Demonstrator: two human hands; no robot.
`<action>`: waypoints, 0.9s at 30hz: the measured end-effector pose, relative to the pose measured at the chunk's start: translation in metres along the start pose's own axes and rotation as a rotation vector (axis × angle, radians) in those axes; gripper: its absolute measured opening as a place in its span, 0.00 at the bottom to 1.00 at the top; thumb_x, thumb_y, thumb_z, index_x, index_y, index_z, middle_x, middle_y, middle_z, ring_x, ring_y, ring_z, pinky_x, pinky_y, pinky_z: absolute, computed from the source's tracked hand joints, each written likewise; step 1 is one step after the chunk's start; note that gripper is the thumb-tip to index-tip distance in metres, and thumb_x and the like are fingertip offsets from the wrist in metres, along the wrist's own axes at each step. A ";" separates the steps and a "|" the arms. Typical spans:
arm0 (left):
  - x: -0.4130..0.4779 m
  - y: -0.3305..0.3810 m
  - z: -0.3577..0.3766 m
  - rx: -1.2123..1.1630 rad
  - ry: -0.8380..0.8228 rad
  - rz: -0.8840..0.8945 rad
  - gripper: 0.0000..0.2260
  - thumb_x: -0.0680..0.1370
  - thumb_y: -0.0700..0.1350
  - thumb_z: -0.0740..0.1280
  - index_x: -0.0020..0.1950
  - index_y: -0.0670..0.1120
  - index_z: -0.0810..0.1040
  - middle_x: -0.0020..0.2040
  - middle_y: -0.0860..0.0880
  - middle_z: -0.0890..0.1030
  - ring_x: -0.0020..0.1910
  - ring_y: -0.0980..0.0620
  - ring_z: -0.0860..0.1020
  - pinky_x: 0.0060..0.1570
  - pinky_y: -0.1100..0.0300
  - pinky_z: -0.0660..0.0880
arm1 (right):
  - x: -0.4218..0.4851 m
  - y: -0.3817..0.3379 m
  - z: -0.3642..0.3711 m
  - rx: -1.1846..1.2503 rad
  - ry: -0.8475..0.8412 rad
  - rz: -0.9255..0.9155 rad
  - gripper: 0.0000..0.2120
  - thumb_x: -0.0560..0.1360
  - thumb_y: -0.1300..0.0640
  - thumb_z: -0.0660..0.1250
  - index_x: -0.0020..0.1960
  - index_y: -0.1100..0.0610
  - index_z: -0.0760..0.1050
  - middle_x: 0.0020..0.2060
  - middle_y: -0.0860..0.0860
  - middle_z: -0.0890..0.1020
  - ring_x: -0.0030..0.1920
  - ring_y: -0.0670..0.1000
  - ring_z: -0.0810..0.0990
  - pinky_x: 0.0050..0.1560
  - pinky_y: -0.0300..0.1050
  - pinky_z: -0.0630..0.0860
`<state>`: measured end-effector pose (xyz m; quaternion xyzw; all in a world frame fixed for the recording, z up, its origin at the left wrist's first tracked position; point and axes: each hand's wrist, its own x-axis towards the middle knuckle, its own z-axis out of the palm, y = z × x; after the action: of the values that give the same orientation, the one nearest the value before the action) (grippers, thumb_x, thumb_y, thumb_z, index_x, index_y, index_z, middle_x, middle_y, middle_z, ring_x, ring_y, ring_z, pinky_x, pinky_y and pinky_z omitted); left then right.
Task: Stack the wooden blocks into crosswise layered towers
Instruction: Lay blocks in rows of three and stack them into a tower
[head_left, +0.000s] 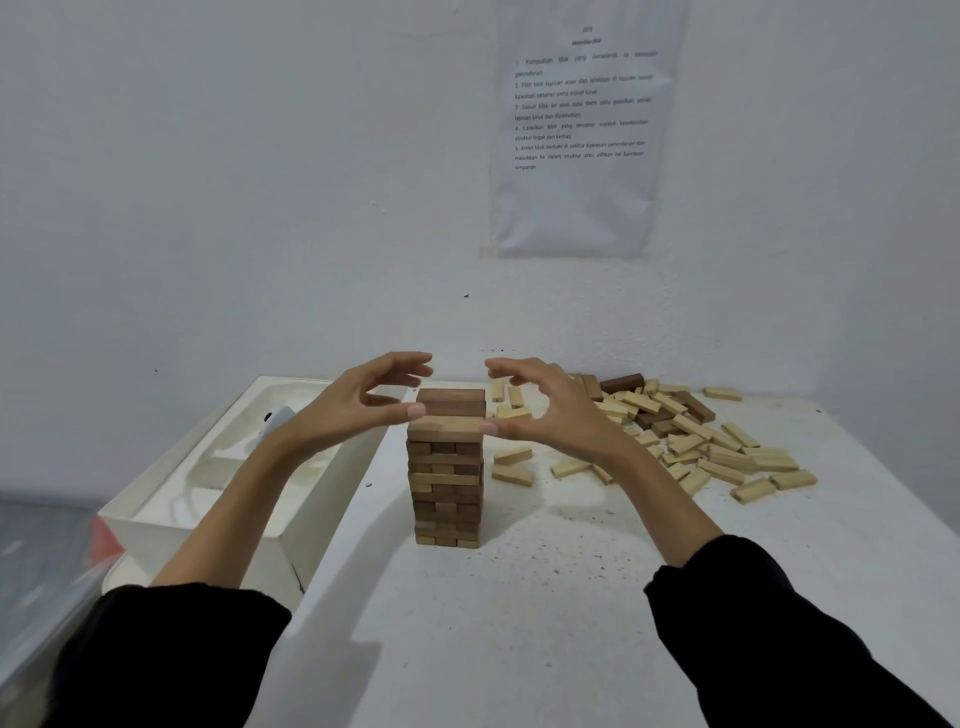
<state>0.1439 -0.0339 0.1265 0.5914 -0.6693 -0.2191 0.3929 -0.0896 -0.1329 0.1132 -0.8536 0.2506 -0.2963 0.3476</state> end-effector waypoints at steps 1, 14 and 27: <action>0.001 0.005 -0.001 0.012 0.020 0.012 0.30 0.65 0.67 0.69 0.64 0.60 0.72 0.59 0.59 0.78 0.60 0.60 0.75 0.54 0.66 0.75 | -0.001 0.000 -0.005 0.003 0.011 -0.004 0.33 0.67 0.46 0.73 0.70 0.47 0.66 0.63 0.43 0.72 0.62 0.45 0.69 0.60 0.42 0.65; 0.035 0.101 0.077 0.101 0.023 0.246 0.13 0.76 0.46 0.68 0.61 0.48 0.77 0.53 0.54 0.80 0.55 0.59 0.78 0.53 0.64 0.76 | -0.066 0.023 -0.085 -0.026 0.205 0.061 0.22 0.73 0.51 0.69 0.66 0.49 0.71 0.58 0.42 0.77 0.61 0.44 0.71 0.54 0.34 0.67; 0.057 0.050 0.231 0.130 -0.084 0.109 0.12 0.76 0.43 0.69 0.59 0.44 0.78 0.55 0.48 0.79 0.54 0.53 0.76 0.45 0.76 0.68 | -0.137 0.130 -0.074 -0.110 0.300 0.253 0.16 0.73 0.56 0.71 0.60 0.51 0.77 0.55 0.48 0.80 0.60 0.50 0.72 0.59 0.43 0.67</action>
<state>-0.0676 -0.1180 0.0422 0.5686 -0.7292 -0.1779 0.3366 -0.2648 -0.1619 0.0144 -0.7793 0.4208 -0.3599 0.2936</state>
